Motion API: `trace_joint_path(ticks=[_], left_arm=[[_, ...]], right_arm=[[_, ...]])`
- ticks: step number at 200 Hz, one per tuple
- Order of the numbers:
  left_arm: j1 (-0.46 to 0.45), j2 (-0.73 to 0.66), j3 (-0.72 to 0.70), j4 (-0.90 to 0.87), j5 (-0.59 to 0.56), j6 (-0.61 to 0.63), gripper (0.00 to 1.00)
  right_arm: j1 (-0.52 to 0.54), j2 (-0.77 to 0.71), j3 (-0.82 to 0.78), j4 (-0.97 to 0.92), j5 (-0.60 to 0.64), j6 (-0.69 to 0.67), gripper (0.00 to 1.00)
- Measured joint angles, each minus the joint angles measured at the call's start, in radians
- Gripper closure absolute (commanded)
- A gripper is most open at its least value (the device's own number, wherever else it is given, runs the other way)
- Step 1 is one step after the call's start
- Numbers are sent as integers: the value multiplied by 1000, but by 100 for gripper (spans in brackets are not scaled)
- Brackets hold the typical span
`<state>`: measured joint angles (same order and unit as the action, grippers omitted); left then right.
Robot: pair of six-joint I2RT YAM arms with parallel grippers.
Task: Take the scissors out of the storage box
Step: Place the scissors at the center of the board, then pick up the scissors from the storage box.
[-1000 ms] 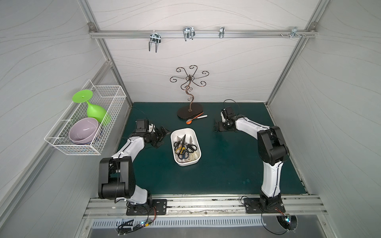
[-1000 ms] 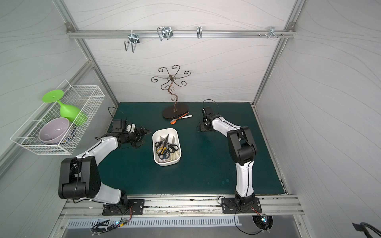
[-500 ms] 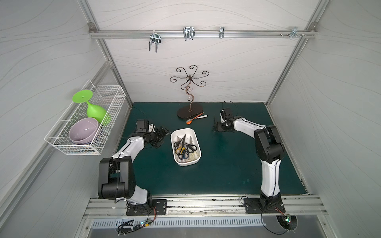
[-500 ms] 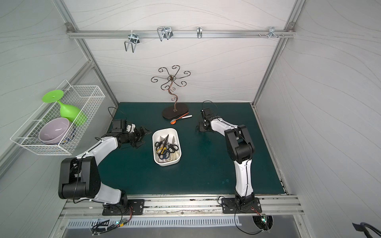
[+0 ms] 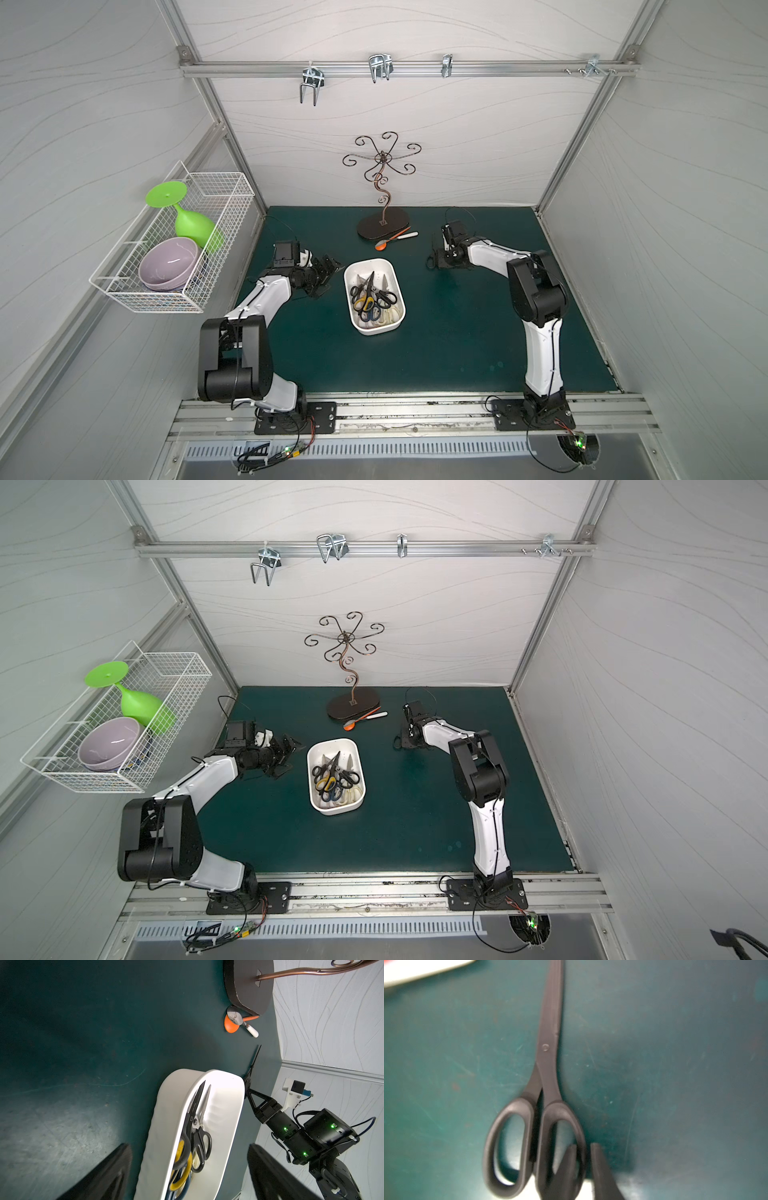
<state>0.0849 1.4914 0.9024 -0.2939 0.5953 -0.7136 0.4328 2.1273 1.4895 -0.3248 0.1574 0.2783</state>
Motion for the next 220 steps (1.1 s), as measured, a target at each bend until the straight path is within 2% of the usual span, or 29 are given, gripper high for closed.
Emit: trace_joint_path(ticks=[40, 89, 111, 141, 179, 220], left_arm=[[0, 0, 0, -1, -1, 0, 8], [0, -1, 0, -12, -23, 7, 8], [0, -9, 0, -40, -46, 12, 8], [0, -26, 0, -84, -76, 13, 8], [0, -61, 0, -140, -112, 14, 8], [5, -90, -3, -184, -143, 31, 8]], right_arm=[[0, -8, 7, -26, 1, 1, 61], [34, -105, 116, -186, 24, 3, 61], [104, -187, 129, -237, 8, 31, 62], [234, -260, 113, -255, -83, 96, 64], [373, -246, 120, -282, -189, 64, 72], [471, -193, 132, -316, -233, 17, 71]])
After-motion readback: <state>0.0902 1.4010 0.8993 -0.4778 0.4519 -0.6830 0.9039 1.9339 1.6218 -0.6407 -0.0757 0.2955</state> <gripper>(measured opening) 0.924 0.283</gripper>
